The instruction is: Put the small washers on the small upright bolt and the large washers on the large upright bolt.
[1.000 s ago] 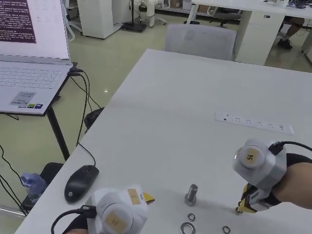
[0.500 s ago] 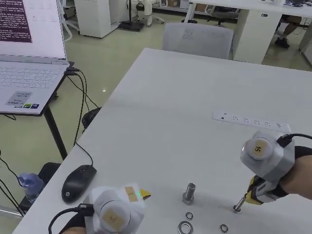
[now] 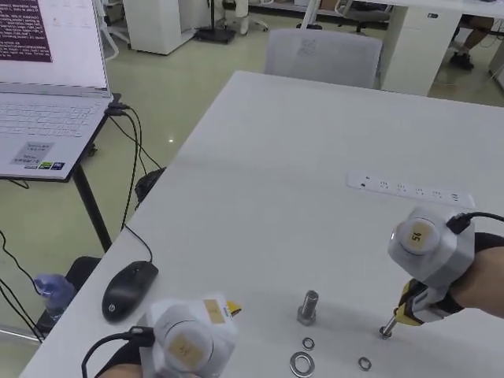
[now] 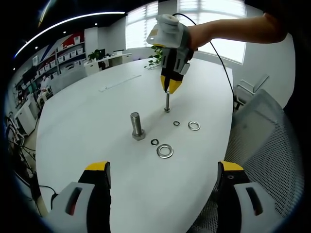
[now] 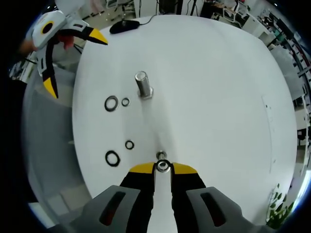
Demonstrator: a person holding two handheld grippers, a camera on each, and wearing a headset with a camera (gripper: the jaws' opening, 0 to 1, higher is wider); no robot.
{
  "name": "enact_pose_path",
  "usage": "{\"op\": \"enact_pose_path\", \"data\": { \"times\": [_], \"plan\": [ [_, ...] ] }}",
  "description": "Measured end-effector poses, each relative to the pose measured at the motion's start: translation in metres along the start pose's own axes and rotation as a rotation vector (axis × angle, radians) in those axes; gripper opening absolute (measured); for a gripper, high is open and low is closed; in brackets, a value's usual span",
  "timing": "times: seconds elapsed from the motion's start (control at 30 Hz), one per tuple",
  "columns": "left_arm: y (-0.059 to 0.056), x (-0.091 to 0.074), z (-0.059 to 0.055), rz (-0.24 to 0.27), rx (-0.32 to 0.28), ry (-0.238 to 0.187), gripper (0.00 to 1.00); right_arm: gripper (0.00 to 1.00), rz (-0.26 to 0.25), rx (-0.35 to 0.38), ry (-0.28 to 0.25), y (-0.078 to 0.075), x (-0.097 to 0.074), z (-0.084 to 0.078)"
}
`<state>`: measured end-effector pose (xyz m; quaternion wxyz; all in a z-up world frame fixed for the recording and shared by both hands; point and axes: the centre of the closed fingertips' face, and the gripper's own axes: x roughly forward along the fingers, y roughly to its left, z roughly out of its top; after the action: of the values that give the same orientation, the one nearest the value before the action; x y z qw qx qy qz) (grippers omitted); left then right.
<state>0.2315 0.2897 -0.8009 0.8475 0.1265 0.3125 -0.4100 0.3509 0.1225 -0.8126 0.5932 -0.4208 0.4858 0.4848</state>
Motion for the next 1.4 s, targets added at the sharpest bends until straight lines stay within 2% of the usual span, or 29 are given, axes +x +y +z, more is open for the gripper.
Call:
{"op": "enact_pose_path", "data": {
  "times": [0.77, 1.4],
  "plan": [
    [0.001, 0.001, -0.001, -0.003, -0.007, 0.003, 0.87, 0.13, 0.022, 0.012, -0.002, 0.002, 0.012, -0.001],
    [0.000, 0.003, -0.002, -0.013, -0.006, 0.012, 0.86, 0.13, 0.040, 0.001, 0.020, 0.004, 0.033, -0.004]
  ]
}}
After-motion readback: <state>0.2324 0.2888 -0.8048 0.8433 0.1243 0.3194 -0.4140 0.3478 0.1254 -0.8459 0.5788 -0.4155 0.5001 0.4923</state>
